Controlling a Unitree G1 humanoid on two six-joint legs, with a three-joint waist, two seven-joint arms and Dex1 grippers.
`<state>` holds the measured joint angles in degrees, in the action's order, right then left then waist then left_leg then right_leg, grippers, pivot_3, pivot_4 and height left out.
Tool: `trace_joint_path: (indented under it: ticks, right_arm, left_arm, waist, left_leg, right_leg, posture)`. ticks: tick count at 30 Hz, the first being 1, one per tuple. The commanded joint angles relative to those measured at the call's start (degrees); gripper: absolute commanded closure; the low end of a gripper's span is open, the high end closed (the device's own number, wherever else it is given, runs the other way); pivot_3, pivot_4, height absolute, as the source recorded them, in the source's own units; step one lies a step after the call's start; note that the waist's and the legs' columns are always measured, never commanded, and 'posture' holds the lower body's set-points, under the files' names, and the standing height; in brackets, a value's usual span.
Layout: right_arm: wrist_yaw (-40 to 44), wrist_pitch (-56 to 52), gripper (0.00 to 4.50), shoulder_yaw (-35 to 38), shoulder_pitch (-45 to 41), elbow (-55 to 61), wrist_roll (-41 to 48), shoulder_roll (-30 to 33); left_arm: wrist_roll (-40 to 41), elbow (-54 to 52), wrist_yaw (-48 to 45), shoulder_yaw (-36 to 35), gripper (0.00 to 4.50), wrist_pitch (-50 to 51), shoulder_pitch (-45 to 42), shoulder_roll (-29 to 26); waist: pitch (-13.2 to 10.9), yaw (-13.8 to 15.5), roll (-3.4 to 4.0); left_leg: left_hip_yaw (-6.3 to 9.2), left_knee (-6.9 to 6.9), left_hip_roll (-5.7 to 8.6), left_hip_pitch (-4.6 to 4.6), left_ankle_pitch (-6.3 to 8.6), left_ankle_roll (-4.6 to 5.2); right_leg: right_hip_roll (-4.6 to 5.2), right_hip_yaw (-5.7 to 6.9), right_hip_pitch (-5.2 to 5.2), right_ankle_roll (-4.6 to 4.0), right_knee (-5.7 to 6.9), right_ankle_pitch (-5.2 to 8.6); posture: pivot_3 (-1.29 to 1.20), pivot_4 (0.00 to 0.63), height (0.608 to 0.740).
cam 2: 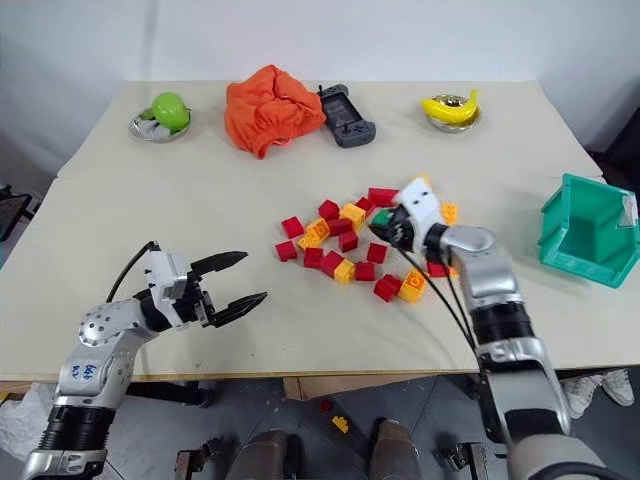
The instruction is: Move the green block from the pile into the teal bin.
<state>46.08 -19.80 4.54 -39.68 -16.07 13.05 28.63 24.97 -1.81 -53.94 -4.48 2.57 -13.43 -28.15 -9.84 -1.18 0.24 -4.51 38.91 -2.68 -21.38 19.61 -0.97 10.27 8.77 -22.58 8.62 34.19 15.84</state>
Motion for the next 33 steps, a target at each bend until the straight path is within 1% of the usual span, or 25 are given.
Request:
trace_joint_path:
  ticks: [1,4,8,10,13,19,21,22,28,30,33]
  right_arm:
    - [-1.53,-4.98,2.96,9.71,2.17,8.91,6.32,5.24]
    - [-4.24,-5.68,2.96,16.88,4.5,8.33,6.99,11.25]
    - [-12.4,-4.05,2.96,22.61,4.37,-1.37,2.78,19.37]
    - [-15.8,-3.7,2.96,22.41,3.75,-7.38,0.33,22.55]
    - [-18.85,-2.0,2.96,20.89,2.58,-15.92,-2.47,25.11]
    - [-19.63,3.23,2.96,17.71,-0.71,-27.39,-4.96,25.45]
    - [-18.72,4.0,2.2,17.98,-1.32,-29.13,-3.91,24.94]
    - [-18.52,4.35,1.97,18.01,-1.48,-29.7,-3.63,24.82]
    - [-13.6,13.22,0.03,19.16,0.65,-27.07,-1.08,24.3]
    - [-9.79,17.14,0.01,19.76,1.73,-25.36,1.17,23.69]
    - [-4.3,15.57,0.01,18.57,4.09,-21.04,3.29,23.34]
  left_arm:
    - [2.55,-3.01,-0.04,1.92,0.0,1.76,-3.58,2.56]
    - [1.88,-2.58,0.31,5.13,0.0,2.21,-7.62,6.42]
    - [-0.03,1.82,0.25,8.33,0.0,0.45,-12.07,11.26]
    - [-0.37,4.01,0.86,8.54,0.0,-0.18,-13.97,13.36]
    - [-1.73,6.55,1.14,9.03,0.0,-1.08,-15.89,14.74]
    - [-3.34,8.02,0.52,8.67,0.0,-2.15,-15.67,13.26]
    - [-3.89,8.26,0.5,8.11,0.0,-2.65,-14.8,12.15]
    - [-4.07,8.37,0.57,7.88,0.0,-2.87,-14.48,11.71]
    - [-6.1,8.62,2.9,5.15,0.0,-5.14,-11.99,8.41]
    - [-6.24,8.32,3.71,3.92,0.0,-5.3,-11.16,7.29]
    - [-6.7,7.72,4.03,3.07,0.0,-5.19,-10.21,5.44]
  waist:
    - [0.0,0.42,0.0]
    - [-0.01,1.16,-0.02]
    - [-0.01,1.34,-0.03]
    - [-0.01,1.2,-0.03]
    - [-0.01,0.74,-0.03]
    - [-0.01,-0.22,0.01]
    - [-0.01,-0.26,0.01]
    - [-0.01,-0.26,0.01]
    - [-0.01,-0.14,0.0]
    - [-0.01,-0.07,0.0]
    - [-0.01,-0.05,0.0]
  left_leg:
    - [0.0,0.02,0.0,0.0,0.0,0.0]
    - [-0.01,0.04,0.01,0.0,0.01,0.01]
    - [-0.07,0.05,0.03,0.02,0.01,0.02]
    - [-0.09,0.06,0.03,0.02,0.01,0.03]
    - [-0.16,-0.02,0.02,0.08,0.01,0.02]
    - [-0.22,-0.1,0.01,0.12,0.01,0.03]
    - [-0.22,-0.11,0.01,0.11,0.01,0.03]
    - [-0.22,-0.11,0.01,0.1,0.01,0.03]
    - [-0.21,-0.09,0.01,0.09,0.01,0.03]
    - [-0.2,-0.07,0.01,0.07,0.01,0.03]
    - [-0.19,-0.07,0.01,0.08,0.01,0.03]
  right_leg:
    - [0.0,0.0,0.01,0.0,0.01,0.0]
    - [0.0,-0.01,0.03,0.01,-0.02,0.0]
    - [0.0,-0.02,0.05,0.02,-0.04,-0.01]
    - [0.01,-0.03,0.06,0.03,-0.07,-0.02]
    - [0.0,-0.06,0.05,0.03,-0.08,-0.02]
    - [-0.01,-0.12,0.04,0.03,-0.11,-0.02]
    - [-0.01,-0.12,0.03,0.03,-0.12,-0.02]
    - [-0.01,-0.12,0.03,0.03,-0.13,-0.02]
    - [0.0,-0.12,0.04,0.06,-0.16,-0.03]
    - [0.0,-0.12,0.04,0.07,-0.17,-0.04]
    - [0.0,-0.11,0.05,0.08,-0.17,-0.04]
  posture:
    - [0.0,0.15,0.74]
    - [0.0,0.15,0.74]
    - [0.0,0.15,0.74]
    - [0.0,0.15,0.74]
    - [0.0,0.15,0.74]
    - [0.0,0.15,0.74]
    - [0.0,0.15,0.74]
    - [0.0,0.15,0.74]
    - [0.0,0.15,0.74]
    - [0.0,0.15,0.74]
    - [0.0,0.15,0.74]
